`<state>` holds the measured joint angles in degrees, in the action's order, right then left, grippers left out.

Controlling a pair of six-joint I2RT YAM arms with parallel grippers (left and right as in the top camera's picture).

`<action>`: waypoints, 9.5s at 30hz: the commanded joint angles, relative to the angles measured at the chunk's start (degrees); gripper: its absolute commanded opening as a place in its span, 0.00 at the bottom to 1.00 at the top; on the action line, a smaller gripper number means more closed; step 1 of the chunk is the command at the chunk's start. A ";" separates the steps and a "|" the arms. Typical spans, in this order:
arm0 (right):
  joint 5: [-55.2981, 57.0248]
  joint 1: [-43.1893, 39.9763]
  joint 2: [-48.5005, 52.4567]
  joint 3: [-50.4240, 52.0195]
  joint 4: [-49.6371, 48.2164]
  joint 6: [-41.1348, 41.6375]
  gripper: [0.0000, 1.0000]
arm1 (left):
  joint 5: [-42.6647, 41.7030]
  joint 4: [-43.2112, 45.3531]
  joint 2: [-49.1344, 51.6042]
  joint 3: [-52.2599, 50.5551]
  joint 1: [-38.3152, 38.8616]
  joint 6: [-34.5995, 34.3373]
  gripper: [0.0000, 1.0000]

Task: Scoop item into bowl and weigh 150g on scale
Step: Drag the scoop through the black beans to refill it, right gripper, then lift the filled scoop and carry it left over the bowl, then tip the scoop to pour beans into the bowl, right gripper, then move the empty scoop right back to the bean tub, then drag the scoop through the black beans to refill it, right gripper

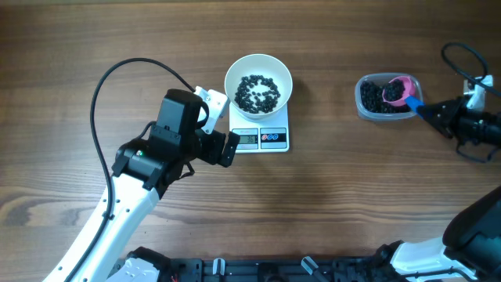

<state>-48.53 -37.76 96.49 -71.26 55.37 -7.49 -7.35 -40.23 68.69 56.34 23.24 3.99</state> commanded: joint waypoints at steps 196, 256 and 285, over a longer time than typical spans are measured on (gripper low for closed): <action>33.75 24.90 -4.87 0.46 -0.07 -10.54 0.04 | 0.13 0.15 0.02 -0.09 -0.22 -0.33 1.00; 18.14 15.54 -2.93 0.52 -1.31 -10.45 0.04 | 0.13 0.15 0.02 -0.09 -0.22 -0.33 1.00; 5.97 7.19 -2.93 0.52 -0.46 -3.21 0.04 | 0.13 0.13 0.02 -0.09 -0.22 -0.33 1.00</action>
<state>-36.38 -28.80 92.79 -70.70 54.87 -14.57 -7.35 -40.23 68.69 56.34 23.24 3.99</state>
